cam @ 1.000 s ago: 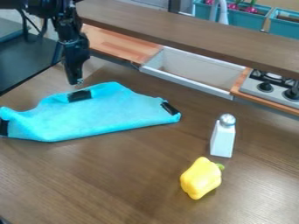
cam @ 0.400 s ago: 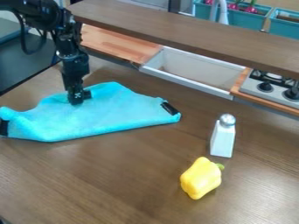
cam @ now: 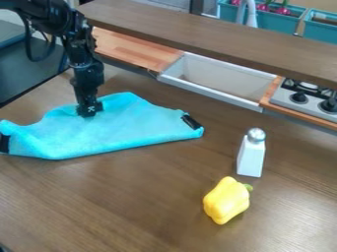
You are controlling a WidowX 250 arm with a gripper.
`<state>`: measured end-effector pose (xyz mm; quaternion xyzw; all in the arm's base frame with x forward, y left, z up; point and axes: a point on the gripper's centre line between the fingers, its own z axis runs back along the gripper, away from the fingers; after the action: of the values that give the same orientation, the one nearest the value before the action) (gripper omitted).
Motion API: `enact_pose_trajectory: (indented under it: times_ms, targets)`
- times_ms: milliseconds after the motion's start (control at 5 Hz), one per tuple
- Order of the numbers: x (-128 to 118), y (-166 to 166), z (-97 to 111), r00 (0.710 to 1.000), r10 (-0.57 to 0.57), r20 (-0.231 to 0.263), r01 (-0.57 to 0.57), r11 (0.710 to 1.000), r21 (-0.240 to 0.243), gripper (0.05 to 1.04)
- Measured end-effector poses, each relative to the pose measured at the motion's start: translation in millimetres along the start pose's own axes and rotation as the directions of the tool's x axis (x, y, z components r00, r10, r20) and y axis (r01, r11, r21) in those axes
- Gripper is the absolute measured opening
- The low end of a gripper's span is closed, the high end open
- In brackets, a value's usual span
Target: Unfold the cloth from top left to the bottom right
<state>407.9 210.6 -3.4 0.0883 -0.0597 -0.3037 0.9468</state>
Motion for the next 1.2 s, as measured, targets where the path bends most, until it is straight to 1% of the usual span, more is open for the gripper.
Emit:
enact_pose_trajectory:
  times_ms: [200, 400, 600, 800, 1000, 1200]
  targets:
    - [1, 1, 0, 1.0, 0.008, 0.005, -0.008, 1.0, 0.009, 0.391]
    - [1, 3, -1, 1.0, 0.008, 0.01, -0.008, 1.0, 0.019, 0.175]
    - [2, -3, 0, 1.0, -0.001, 0.019, 0.001, 1.0, -0.014, 0.074]
    - [2, -7, 24, 0.998, -0.024, 0.058, 0.026, 0.999, -0.03, 0.059]
    - [-7, -33, 48, 0.99, -0.062, 0.124, 0.059, 0.998, 0.033, 0.056]
    - [-14, -65, 54, 0.981, -0.12, 0.153, 0.104, 0.989, 0.107, 0.056]
